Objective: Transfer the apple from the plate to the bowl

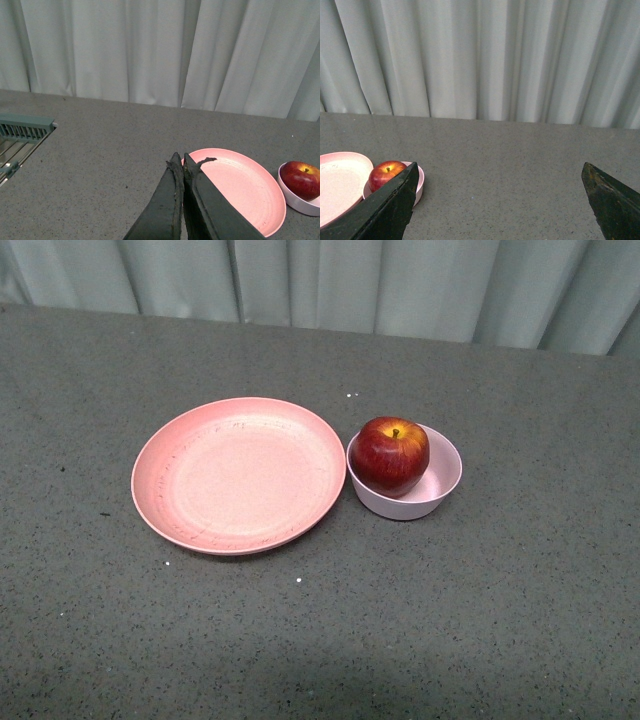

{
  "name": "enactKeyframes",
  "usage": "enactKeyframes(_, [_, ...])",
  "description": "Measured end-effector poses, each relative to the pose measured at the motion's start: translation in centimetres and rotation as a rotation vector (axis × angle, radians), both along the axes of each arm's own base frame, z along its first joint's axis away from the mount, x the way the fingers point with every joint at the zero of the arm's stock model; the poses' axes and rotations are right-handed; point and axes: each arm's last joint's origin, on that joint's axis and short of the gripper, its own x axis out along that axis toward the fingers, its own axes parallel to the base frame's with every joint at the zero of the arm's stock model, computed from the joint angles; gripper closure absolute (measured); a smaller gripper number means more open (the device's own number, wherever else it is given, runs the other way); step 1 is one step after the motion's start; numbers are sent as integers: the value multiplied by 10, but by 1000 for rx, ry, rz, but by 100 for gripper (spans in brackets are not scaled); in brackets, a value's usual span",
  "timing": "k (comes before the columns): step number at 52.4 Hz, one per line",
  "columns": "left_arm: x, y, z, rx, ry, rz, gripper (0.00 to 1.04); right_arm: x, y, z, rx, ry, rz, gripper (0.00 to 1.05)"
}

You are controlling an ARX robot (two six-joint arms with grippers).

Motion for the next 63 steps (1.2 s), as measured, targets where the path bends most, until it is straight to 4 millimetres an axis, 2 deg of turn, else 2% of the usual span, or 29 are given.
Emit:
enactKeyframes(17, [-13,0,-3,0,6,-2,99,0,0,0,0,0,0,9])
enactKeyframes(27, [-14,0,-3,0,7,-2,64,0,0,0,0,0,0,9])
enactKeyframes(32, [-14,0,-3,0,7,-2,40,0,0,0,0,0,0,9])
enactKeyframes(39, [-14,0,-3,0,7,-2,21,0,0,0,0,0,0,9])
enactKeyframes(43, [-14,0,-3,1,7,-2,5,0,0,0,0,0,0,9])
enactKeyframes(63, [-14,0,-3,1,7,-2,7,0,0,0,0,0,0,9])
